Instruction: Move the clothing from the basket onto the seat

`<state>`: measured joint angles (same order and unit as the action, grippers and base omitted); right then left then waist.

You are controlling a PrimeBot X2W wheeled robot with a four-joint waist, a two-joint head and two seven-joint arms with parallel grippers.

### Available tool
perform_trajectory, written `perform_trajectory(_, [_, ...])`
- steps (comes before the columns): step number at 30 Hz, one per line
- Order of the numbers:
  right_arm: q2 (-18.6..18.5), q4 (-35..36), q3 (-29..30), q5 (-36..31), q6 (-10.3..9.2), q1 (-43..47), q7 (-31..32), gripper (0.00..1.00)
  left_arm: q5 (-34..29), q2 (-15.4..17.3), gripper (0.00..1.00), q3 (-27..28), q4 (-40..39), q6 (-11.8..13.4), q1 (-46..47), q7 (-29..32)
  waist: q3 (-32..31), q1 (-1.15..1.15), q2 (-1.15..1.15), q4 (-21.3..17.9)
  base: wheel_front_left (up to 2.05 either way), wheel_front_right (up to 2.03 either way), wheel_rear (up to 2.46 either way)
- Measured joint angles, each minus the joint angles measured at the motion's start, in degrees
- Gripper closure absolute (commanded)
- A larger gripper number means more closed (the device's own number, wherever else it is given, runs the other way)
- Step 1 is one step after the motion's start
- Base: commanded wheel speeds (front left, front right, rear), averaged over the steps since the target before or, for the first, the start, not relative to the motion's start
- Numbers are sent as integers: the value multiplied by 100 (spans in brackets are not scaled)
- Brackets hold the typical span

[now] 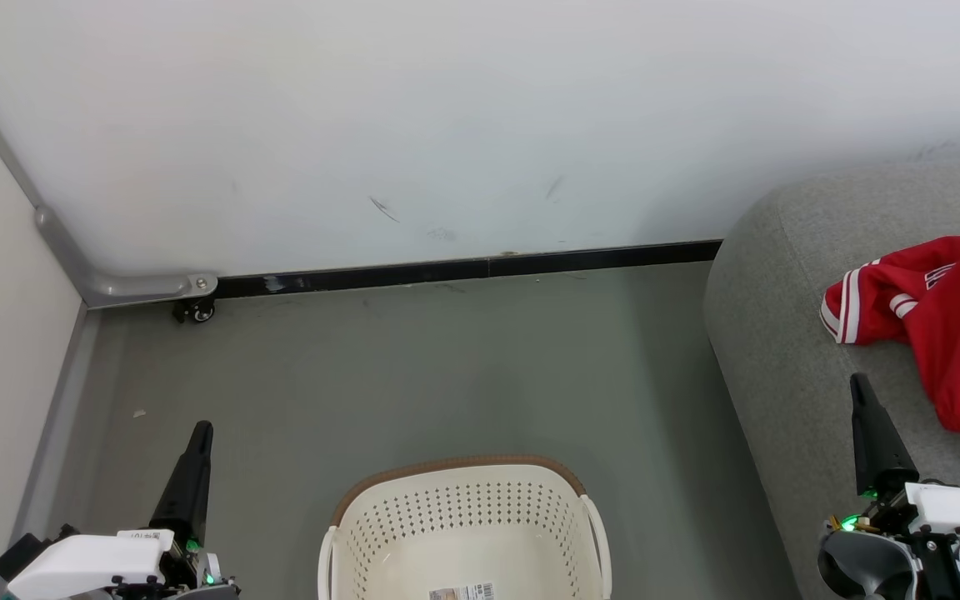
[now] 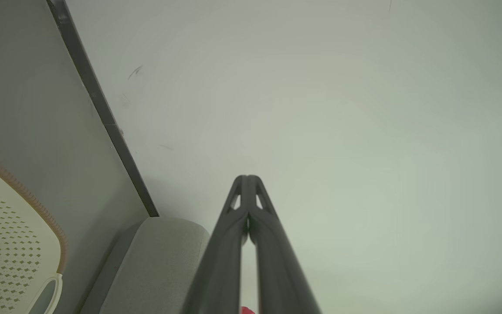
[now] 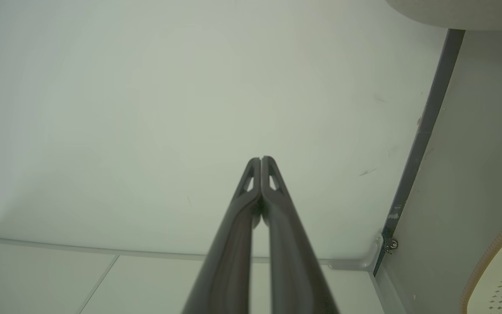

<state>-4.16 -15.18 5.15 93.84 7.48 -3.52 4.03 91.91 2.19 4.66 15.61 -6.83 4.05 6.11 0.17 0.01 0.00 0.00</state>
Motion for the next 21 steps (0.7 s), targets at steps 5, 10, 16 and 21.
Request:
perform_trajectory(5, [0, 0, 2, 0, 0, -1, 0, 100, 0, 0, 100, 1, 0, 0, 0, 0, 0, 0, 0, 0, 0, 0, 0])
perform_trajectory(10, [2, 0, 4, 0, 0, -1, 0, 100, 0, 0, 100, 1, 0, 0, 0, 0, 0, 0, 0, 0, 0, 0, 0])
perform_trajectory(16, [3, 0, 8, 0, 0, -1, 1, 100, 0, 0, 100, 1, 0, 0, 0, 0, 0, 0, 0, 0, 0, 0, 0])
perform_trajectory(21, [4, 0, 11, 0, 0, -1, 1, 100, 0, 0, 100, 1, 0, 0, 0, 0, 0, 0, 0, 0, 0, 0, 0])
